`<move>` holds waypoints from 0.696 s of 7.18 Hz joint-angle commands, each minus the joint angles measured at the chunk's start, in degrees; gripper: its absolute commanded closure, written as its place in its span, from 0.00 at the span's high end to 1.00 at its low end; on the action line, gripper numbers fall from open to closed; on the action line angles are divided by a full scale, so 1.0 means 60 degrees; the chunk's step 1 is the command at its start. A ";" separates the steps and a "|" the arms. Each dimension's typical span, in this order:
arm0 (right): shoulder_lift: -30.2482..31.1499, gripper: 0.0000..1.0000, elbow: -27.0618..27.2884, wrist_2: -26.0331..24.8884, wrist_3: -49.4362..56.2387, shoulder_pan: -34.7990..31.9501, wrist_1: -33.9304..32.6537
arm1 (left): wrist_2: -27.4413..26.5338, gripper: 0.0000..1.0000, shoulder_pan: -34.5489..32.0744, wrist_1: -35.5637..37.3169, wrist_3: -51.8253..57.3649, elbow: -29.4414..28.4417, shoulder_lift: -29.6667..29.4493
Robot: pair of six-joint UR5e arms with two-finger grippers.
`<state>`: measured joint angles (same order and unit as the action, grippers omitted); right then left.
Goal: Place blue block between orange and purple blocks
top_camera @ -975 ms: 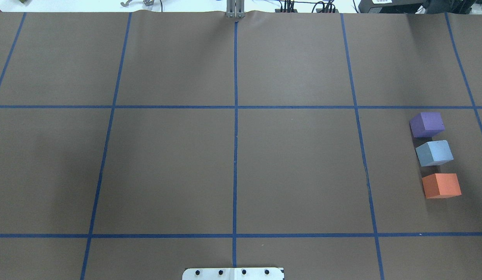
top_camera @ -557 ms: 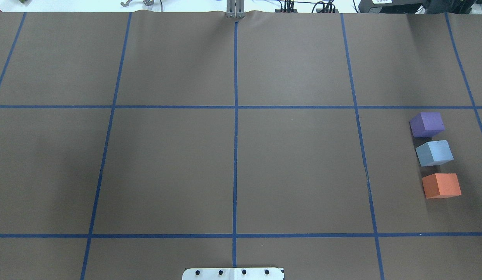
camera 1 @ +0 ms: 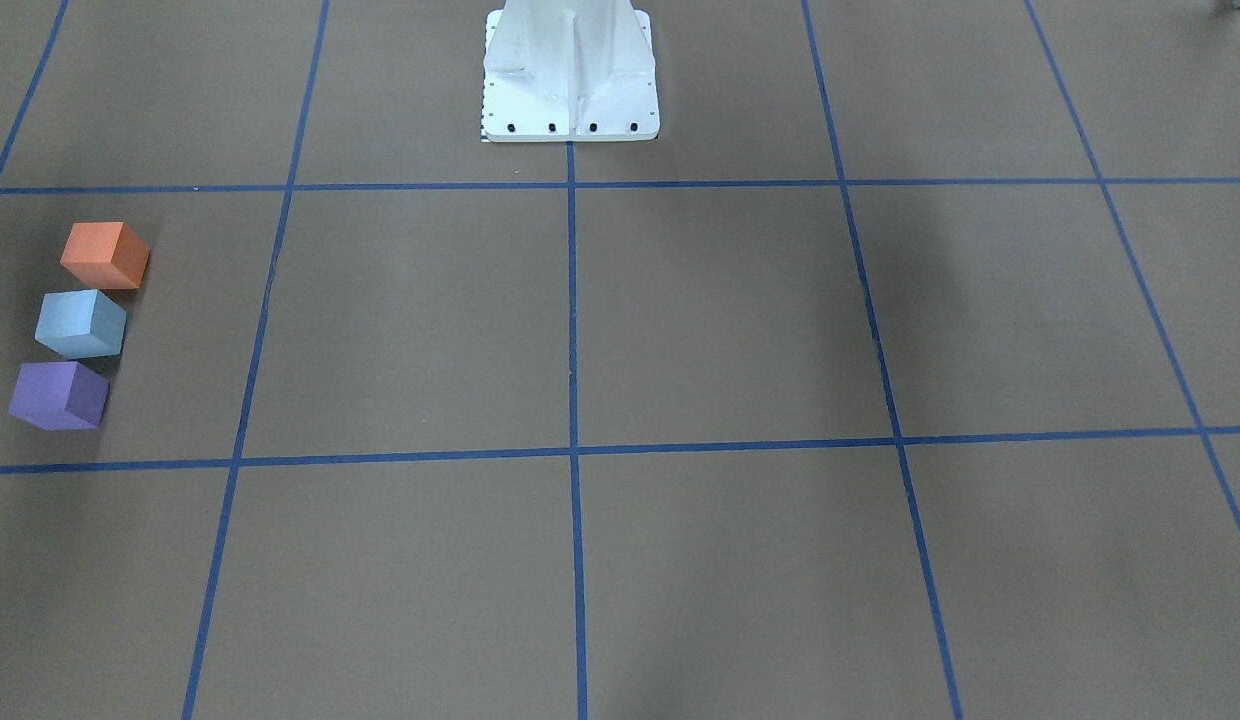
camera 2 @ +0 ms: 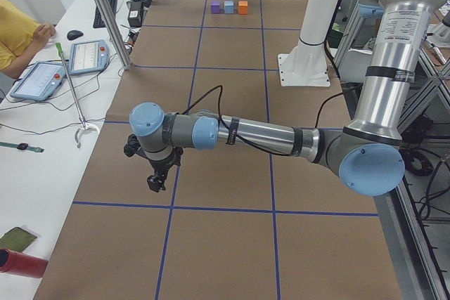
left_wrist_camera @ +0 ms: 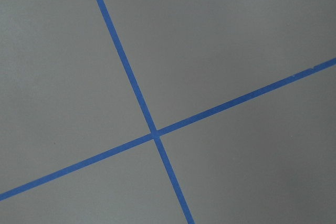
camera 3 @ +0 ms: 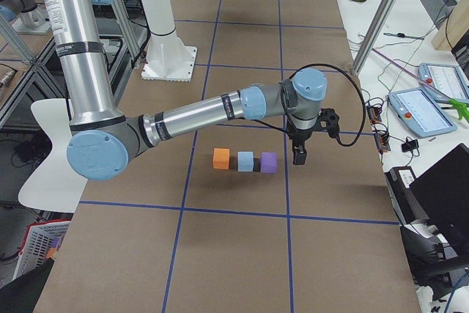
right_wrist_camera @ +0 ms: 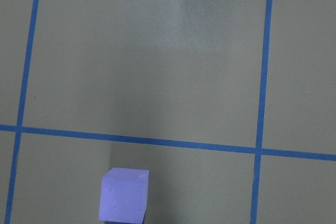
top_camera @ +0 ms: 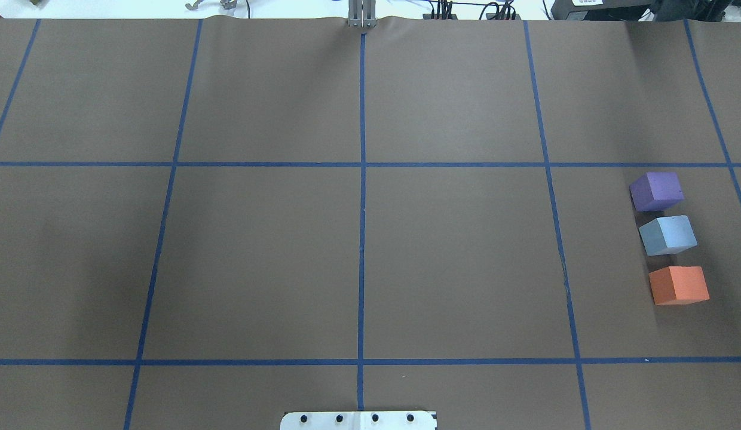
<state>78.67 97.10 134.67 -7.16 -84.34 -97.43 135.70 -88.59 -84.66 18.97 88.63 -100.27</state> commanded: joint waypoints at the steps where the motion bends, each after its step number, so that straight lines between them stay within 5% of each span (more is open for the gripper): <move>1: -0.0306 1.00 -0.0434 0.0040 0.0065 0.0067 -0.0006 | 0.0000 1.00 -0.0015 0.0134 -0.0143 -0.0035 0.0056; 5: -0.0192 1.00 -0.0436 0.0084 0.0724 0.0009 -0.0007 | 0.0029 1.00 -0.0089 0.0018 -0.0730 0.0419 0.0701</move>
<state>77.28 94.35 135.18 -3.28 -84.23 -97.47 135.94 -89.07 -84.46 14.68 90.89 -96.69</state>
